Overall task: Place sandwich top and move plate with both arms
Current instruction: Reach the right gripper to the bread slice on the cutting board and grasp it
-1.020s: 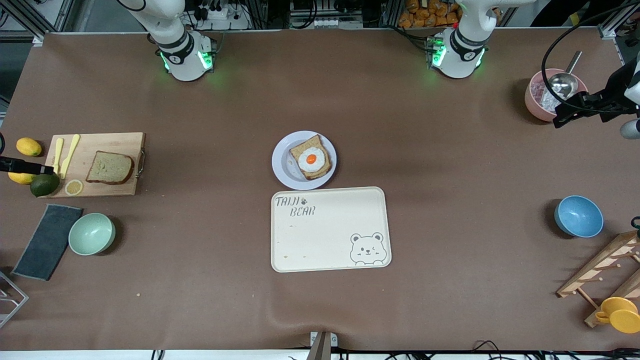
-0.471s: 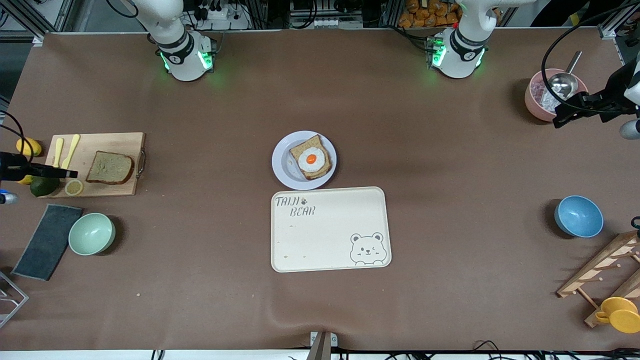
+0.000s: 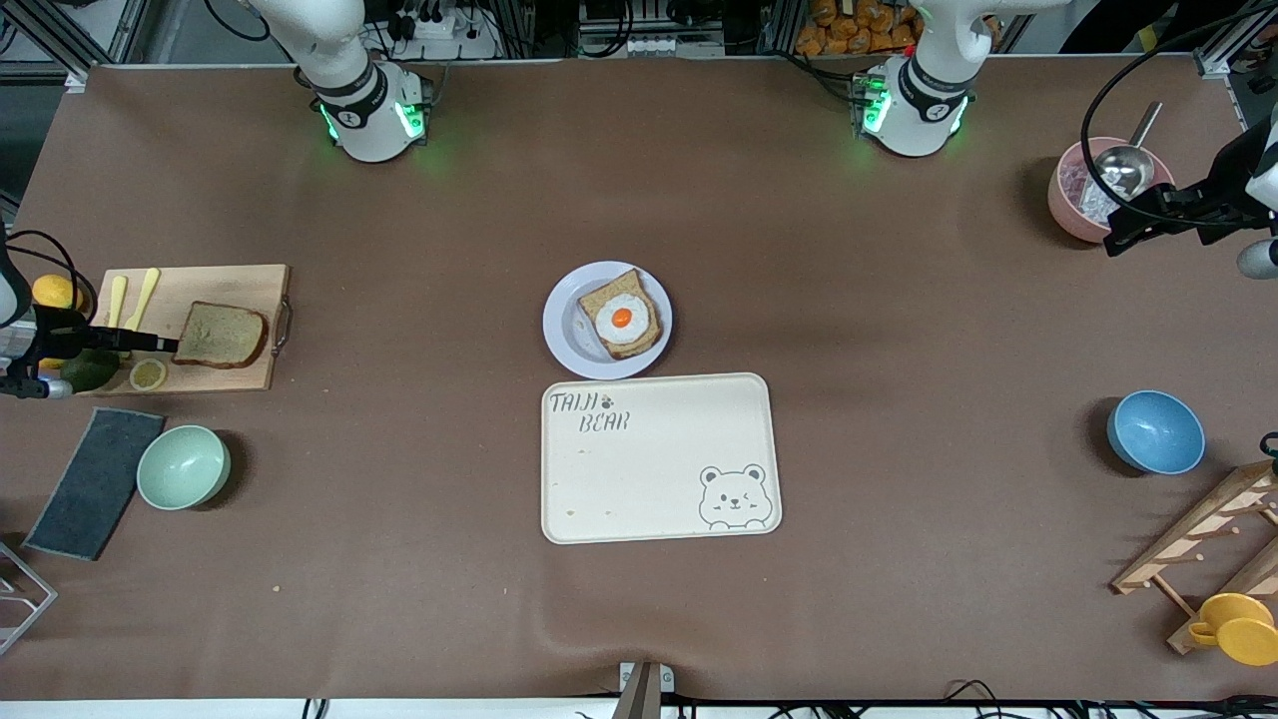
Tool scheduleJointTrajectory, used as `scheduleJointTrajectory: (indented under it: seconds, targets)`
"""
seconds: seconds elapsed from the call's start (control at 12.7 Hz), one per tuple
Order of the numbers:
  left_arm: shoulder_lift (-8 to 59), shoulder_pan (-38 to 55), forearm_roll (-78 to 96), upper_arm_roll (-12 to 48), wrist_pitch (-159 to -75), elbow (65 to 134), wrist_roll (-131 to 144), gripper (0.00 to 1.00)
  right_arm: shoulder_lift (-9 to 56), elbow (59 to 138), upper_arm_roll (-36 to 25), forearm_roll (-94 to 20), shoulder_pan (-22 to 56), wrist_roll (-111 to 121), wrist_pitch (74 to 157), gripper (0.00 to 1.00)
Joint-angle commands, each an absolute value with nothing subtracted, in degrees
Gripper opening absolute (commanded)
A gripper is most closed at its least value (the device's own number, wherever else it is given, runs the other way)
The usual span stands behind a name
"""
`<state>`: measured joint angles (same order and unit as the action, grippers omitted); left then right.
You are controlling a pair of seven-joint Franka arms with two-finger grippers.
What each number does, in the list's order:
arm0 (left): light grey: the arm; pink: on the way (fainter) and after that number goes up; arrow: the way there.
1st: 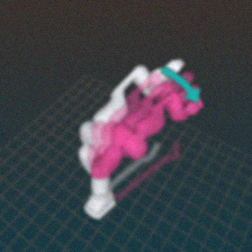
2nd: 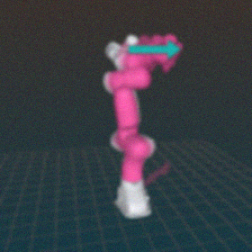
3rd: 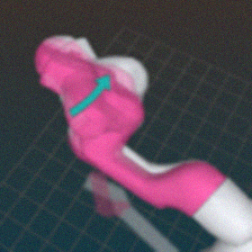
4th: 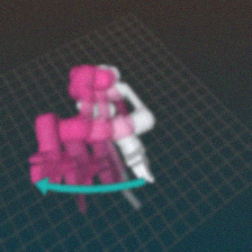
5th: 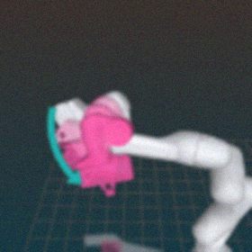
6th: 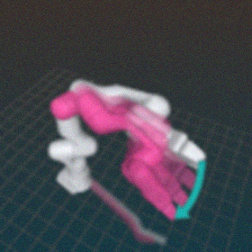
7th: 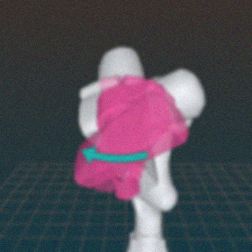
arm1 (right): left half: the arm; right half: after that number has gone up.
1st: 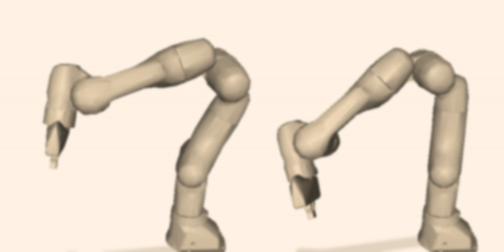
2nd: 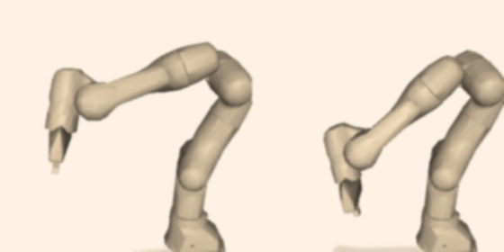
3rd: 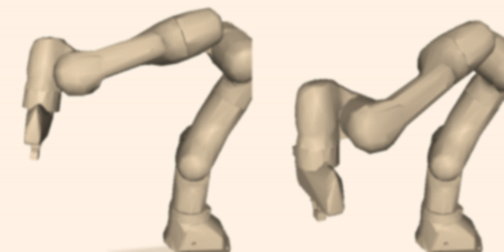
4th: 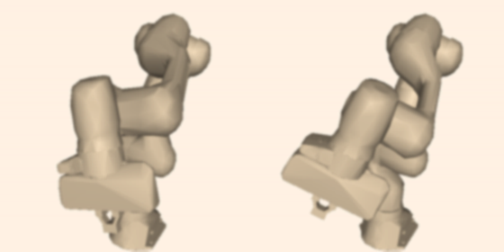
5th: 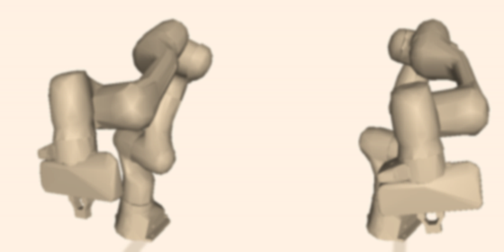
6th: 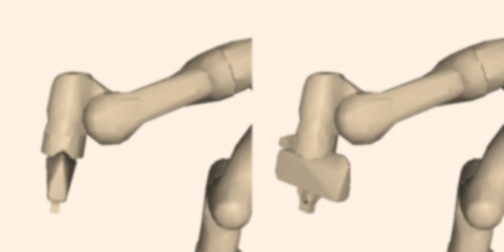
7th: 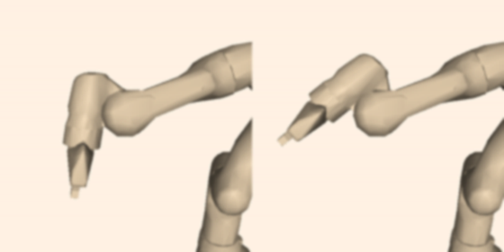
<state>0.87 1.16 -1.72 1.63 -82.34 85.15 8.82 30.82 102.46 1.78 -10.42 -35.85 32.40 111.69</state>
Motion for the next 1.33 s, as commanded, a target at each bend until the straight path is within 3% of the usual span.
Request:
scheduleJointTrajectory:
  seconds: [0.0,0.71,1.02,1.18,1.26]
  targets:
    - [0.97,0.97,-3.08,1.76,-82.62,84.73,7.82,1.00,30.32,105.99,2.90,-11.86,-38.67,36.30,114.96,0.73]
    - [1.05,1.05,-3.08,1.76,-82.53,84.73,7.82,1.00,30.50,109.33,2.99,-12.74,-38.67,37.00,118.56,0.59]
    - [1.05,0.97,-3.08,1.76,-82.53,84.81,7.82,1.00,30.50,109.95,3.08,-12.74,-38.67,38.58,119.44,0.14]
    - [1.05,0.97,-3.08,1.67,-82.62,84.81,7.82,1.00,30.50,110.74,3.16,-12.74,-38.76,39.02,120.84,0.02]
    - [1.05,0.97,-3.08,1.76,-82.62,84.73,7.82,1.00,30.41,111.26,3.16,-12.74,-38.67,40.94,121.89,0.00]
